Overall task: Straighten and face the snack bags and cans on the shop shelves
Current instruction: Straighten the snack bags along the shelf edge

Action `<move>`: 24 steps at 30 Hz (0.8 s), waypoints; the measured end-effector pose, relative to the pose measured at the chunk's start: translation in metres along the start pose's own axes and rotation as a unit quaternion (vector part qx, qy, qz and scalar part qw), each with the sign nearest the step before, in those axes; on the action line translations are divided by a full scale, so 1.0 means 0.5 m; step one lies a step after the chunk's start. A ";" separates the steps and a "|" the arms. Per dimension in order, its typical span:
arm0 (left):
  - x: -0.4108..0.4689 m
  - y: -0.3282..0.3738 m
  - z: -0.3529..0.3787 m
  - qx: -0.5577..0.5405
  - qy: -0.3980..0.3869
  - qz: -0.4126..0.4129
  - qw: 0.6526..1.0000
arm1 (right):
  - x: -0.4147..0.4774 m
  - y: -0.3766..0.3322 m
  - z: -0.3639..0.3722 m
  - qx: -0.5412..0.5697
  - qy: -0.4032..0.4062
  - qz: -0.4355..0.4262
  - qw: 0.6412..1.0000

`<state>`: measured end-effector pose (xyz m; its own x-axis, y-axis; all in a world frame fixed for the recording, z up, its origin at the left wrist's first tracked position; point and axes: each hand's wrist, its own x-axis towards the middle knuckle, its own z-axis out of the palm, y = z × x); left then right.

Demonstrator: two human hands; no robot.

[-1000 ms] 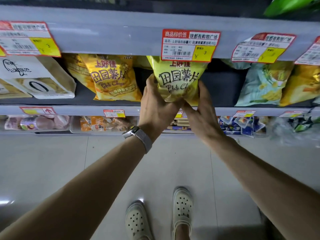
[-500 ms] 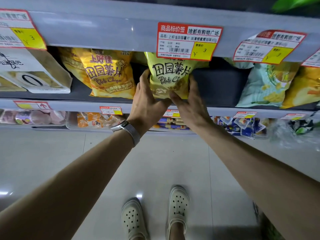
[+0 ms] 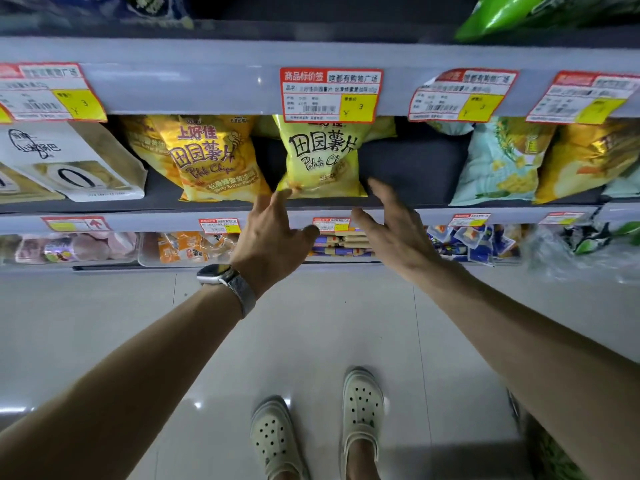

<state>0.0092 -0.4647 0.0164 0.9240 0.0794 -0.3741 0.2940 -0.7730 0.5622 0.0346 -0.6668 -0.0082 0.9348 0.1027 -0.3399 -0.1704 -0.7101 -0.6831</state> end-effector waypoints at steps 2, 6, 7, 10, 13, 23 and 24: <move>-0.023 0.015 0.004 0.041 -0.034 0.006 0.999 | -0.027 0.012 -0.027 -0.024 -0.021 0.000 1.000; -0.073 0.073 0.036 0.091 -0.081 0.038 0.992 | -0.095 0.045 -0.098 -0.097 -0.039 0.018 0.994; -0.084 0.093 0.048 0.105 -0.099 0.047 0.988 | -0.112 0.058 -0.118 -0.122 -0.038 0.022 0.992; -0.110 0.162 0.085 0.143 -0.165 0.063 0.974 | -0.158 0.104 -0.186 -0.171 -0.034 0.044 0.984; -0.116 0.230 0.117 0.128 -0.184 0.091 0.970 | -0.196 0.148 -0.259 -0.202 -0.025 0.073 0.976; -0.104 0.481 0.255 0.117 -0.152 0.161 0.968 | -0.279 0.311 -0.476 -0.227 0.071 0.184 0.954; -0.102 0.500 0.274 0.118 -0.153 0.162 0.968 | -0.281 0.328 -0.492 -0.217 0.079 0.192 0.954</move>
<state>0.0018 -0.7480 0.0750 0.8319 -0.3533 -0.4280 -0.0958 -0.8511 0.5162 -0.0482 -0.9690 0.0865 0.8703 -0.3057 -0.3862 -0.3975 -0.8990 -0.1839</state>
